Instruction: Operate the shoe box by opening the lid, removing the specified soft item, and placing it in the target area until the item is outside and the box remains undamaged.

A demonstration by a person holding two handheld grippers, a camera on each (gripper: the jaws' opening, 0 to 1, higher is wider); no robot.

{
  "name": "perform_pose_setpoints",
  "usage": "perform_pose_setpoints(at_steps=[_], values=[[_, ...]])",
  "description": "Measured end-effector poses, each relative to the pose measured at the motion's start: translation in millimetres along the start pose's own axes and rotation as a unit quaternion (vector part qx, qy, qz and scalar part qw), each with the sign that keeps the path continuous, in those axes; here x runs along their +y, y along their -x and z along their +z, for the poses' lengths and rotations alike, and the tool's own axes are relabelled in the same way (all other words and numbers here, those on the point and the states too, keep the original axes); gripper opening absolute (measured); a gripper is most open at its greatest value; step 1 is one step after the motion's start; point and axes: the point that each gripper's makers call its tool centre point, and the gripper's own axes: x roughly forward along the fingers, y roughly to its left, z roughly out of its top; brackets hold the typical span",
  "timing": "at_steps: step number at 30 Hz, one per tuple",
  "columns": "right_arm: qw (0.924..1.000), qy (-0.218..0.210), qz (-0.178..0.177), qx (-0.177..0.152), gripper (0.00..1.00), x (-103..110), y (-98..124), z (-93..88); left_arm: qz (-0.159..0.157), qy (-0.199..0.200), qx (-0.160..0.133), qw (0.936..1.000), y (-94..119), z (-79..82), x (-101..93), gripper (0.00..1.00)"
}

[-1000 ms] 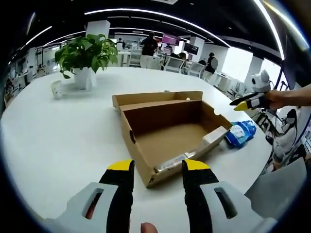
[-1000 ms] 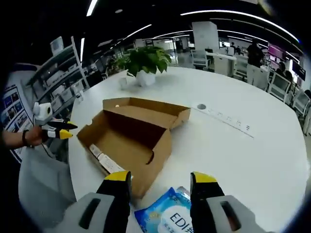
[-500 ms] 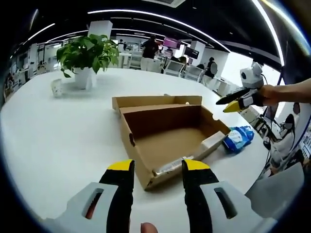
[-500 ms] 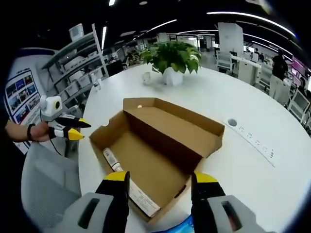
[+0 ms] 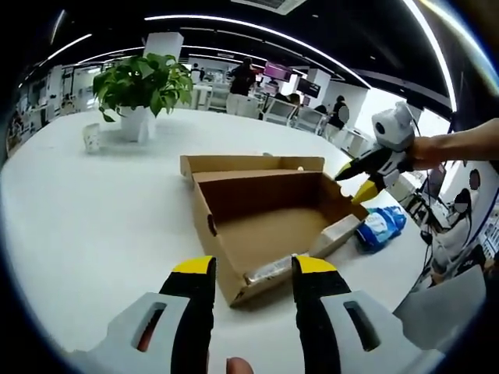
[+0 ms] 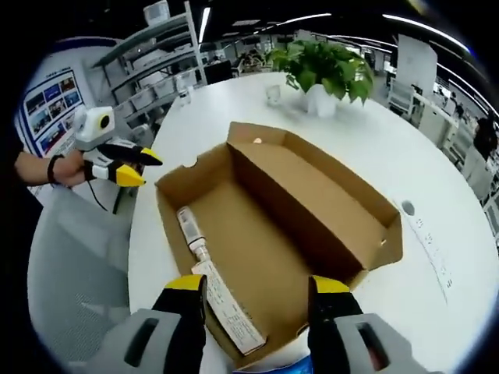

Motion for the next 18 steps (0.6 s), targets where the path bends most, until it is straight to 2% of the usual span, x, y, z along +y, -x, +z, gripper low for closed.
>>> perform_pose_setpoints(at_steps=[6, 18], values=[[0.9956, 0.068, 0.018, 0.063, 0.52, 4.2, -13.4, -12.3, -0.002, 0.001, -0.002, 1.0, -0.9, 0.8, -1.2, 0.39], [0.988, 0.108, 0.04, 0.103, 0.55, 9.8, -25.5, -21.0, -0.004, 0.002, -0.003, 1.0, -2.1, 1.1, -0.9, 0.39]])
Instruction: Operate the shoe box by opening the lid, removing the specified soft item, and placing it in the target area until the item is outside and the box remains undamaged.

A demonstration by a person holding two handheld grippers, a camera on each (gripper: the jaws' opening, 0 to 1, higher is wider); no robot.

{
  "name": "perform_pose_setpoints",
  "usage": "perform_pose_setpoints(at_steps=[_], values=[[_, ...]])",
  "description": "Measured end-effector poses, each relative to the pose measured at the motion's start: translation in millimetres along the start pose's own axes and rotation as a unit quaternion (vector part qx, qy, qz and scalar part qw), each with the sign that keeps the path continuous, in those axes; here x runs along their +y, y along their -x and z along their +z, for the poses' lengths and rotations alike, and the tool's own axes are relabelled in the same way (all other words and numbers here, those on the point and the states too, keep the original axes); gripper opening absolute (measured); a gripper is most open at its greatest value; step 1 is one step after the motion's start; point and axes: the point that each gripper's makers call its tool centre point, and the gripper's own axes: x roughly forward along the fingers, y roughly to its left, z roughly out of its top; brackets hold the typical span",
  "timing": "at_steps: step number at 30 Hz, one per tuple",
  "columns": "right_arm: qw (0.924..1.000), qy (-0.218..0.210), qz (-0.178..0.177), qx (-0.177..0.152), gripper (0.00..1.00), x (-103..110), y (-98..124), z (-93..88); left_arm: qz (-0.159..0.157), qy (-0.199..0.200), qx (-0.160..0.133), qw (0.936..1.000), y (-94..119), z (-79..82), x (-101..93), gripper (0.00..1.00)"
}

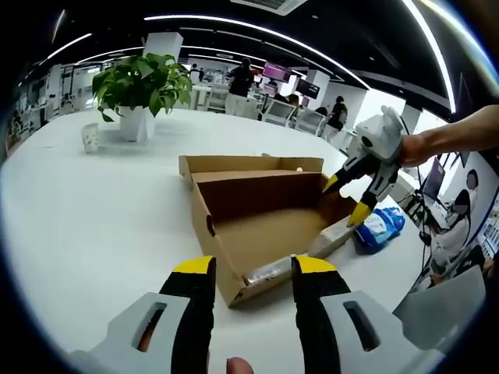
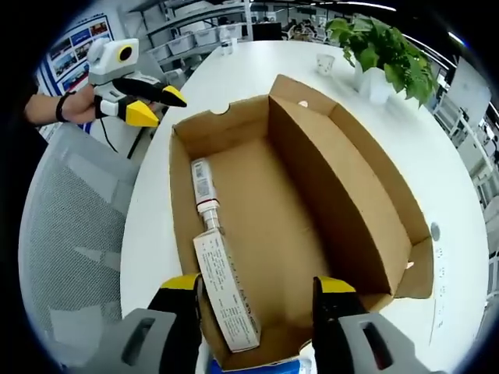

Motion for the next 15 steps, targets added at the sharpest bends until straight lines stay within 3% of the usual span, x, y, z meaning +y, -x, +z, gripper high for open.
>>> perform_pose_setpoints(at_steps=[15], values=[[0.9994, 0.032, -0.004, 0.015, 0.52, 1.3, -11.6, 5.3, -0.007, 0.001, 0.006, 1.0, -2.3, -2.4, -2.1, 0.39]])
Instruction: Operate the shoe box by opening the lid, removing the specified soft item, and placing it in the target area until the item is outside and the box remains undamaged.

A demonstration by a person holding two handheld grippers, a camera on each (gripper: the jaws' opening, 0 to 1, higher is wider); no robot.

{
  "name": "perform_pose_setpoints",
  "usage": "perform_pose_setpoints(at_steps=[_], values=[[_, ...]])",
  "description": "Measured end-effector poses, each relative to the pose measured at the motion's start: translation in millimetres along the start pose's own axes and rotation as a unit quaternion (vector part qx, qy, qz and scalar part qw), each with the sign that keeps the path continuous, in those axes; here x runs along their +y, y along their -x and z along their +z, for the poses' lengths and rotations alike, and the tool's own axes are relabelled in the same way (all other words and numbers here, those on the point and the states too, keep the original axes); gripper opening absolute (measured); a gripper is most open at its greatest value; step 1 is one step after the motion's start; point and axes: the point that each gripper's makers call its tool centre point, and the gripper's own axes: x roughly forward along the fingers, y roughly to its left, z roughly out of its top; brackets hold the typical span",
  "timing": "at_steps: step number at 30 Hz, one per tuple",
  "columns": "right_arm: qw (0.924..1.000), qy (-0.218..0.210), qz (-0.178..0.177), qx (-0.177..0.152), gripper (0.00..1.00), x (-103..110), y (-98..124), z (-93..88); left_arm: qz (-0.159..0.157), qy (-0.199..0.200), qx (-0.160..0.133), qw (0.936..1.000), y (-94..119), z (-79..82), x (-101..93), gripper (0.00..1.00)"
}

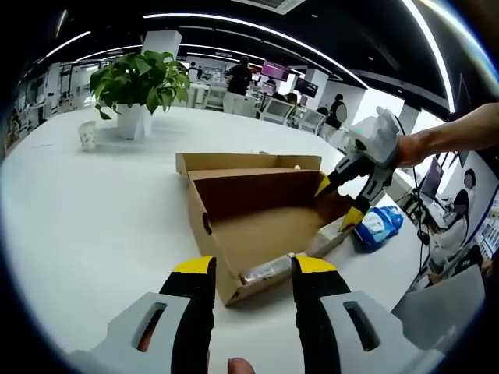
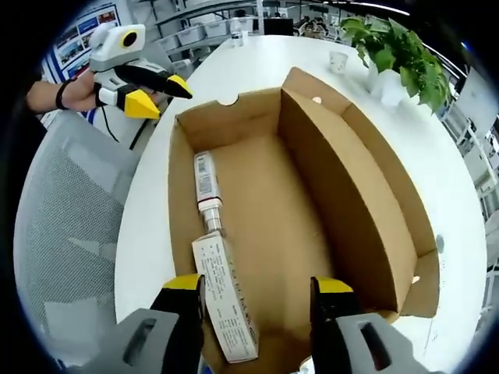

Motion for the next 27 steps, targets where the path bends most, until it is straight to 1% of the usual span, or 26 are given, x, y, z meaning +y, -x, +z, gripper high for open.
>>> perform_pose_setpoints(at_steps=[3, 6, 7, 9, 12, 13, 14, 16, 19, 21, 24, 27], values=[[0.9999, -0.004, -0.014, 0.0, 0.56, -5.8, 1.4, -0.6, -0.001, 0.0, 0.001, 1.0, 0.1, -0.5, -0.4, 0.39], [0.9995, -0.016, -0.027, -0.003, 0.57, -11.2, 3.2, -2.0, 0.0, 0.0, 0.001, 1.0, 0.3, -0.7, -0.3, 0.39], [0.9993, -0.02, -0.03, -0.004, 0.57, -16.0, 2.8, -4.7, 0.0, 0.0, 0.001, 1.0, 0.5, -0.7, -0.2, 0.39], [0.9992, -0.022, -0.032, -0.004, 0.56, -15.9, 3.7, -4.9, 0.001, 0.0, 0.001, 1.0, 1.1, -1.2, 0.1, 0.39], [0.9992, -0.012, -0.037, -0.005, 0.51, -17.0, 4.6, -2.4, 0.001, 0.0, 0.002, 1.0, 0.9, -2.0, 0.6, 0.39], [0.9993, -0.012, -0.034, -0.009, 0.52, -15.9, 4.6, -0.7, 0.001, 0.001, 0.002, 1.0, 0.6, -2.3, 0.6, 0.39], [0.9994, -0.016, -0.015, -0.027, 0.53, -9.0, 2.4, 6.8, 0.001, 0.0, 0.002, 1.0, 0.5, -2.5, 0.5, 0.39], [0.9996, -0.005, -0.012, -0.024, 0.54, -3.8, -0.4, 9.7, -0.001, -0.001, 0.003, 1.0, 0.3, -2.6, -0.4, 0.39], [0.9997, 0.009, -0.015, -0.016, 0.51, 0.3, -5.9, 12.4, -0.002, -0.003, 0.004, 1.0, -0.3, -2.8, -0.7, 0.39], [0.9996, 0.018, -0.017, -0.011, 0.5, -5.1, -8.1, 12.3, -0.002, -0.004, 0.005, 1.0, -0.4, -3.3, -0.9, 0.39], [0.9992, 0.023, -0.031, -0.009, 0.53, -12.2, -6.8, 12.3, -0.001, -0.001, 0.004, 1.0, 0.0, -3.5, 0.6, 0.39], [0.9988, 0.024, -0.042, -0.008, 0.51, -16.1, -5.6, 12.1, 0.0, 0.001, 0.003, 1.0, 0.1, -3.9, 1.0, 0.39]])
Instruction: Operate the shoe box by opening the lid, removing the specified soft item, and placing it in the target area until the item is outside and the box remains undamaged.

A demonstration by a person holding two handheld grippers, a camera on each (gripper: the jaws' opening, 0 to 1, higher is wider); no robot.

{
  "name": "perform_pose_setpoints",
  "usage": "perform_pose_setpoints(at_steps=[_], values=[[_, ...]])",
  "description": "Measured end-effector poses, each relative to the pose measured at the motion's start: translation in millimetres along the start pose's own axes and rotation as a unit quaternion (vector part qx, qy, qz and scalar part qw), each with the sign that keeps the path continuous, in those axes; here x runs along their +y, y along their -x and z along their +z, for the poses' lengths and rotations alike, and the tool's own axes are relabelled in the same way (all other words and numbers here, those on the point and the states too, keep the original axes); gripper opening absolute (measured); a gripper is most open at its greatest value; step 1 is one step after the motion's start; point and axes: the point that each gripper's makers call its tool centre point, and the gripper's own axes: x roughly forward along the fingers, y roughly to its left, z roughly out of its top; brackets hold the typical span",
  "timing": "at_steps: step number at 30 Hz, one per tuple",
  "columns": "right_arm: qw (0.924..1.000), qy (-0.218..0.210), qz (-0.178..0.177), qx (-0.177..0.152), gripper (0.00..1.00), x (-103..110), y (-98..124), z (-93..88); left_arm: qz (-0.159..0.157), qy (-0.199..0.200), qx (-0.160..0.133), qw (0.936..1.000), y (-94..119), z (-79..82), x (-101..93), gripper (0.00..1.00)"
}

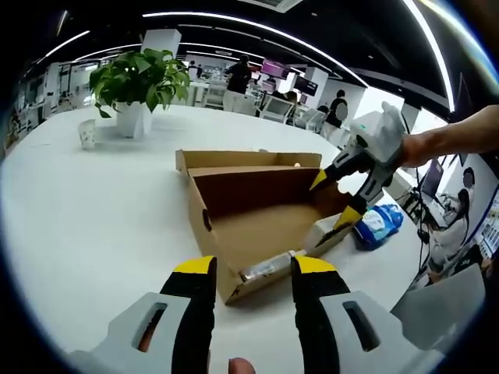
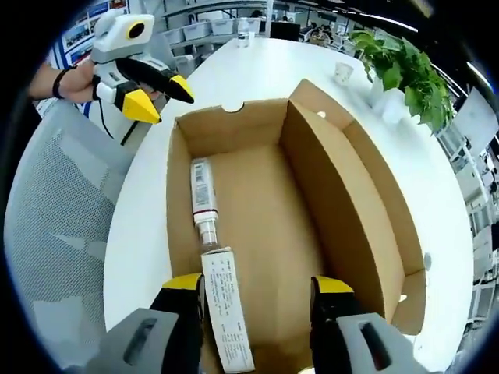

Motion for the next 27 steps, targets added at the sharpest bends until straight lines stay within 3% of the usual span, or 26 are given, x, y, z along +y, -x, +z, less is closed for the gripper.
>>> perform_pose_setpoints(at_steps=[4, 8, 11, 20, 27], values=[[0.9999, -0.007, -0.014, 0.006, 0.45, -3.5, 1.0, -0.9, -0.001, -0.002, 0.0, 1.0, -0.1, 0.1, -0.7, 0.38], [0.9999, 0.003, 0.01, -0.006, 0.48, 11.8, -3.5, 5.4, -0.002, -0.004, 0.001, 1.0, -0.7, -0.4, -1.6, 0.39], [0.9987, 0.044, 0.001, 0.024, 0.42, 12.3, -7.6, -1.5, -0.003, -0.005, 0.002, 1.0, -1.2, -0.4, -1.8, 0.39], [0.9966, 0.044, -0.007, 0.069, 0.37, 9.9, -18.0, -19.0, 0.0, -0.005, 0.002, 1.0, -0.2, -1.1, -1.2, 0.38], [0.9963, 0.011, -0.002, 0.085, 0.28, 12.4, -25.6, -31.4, 0.0, -0.005, 0.004, 1.0, -0.3, -1.7, -1.3, 0.38]])
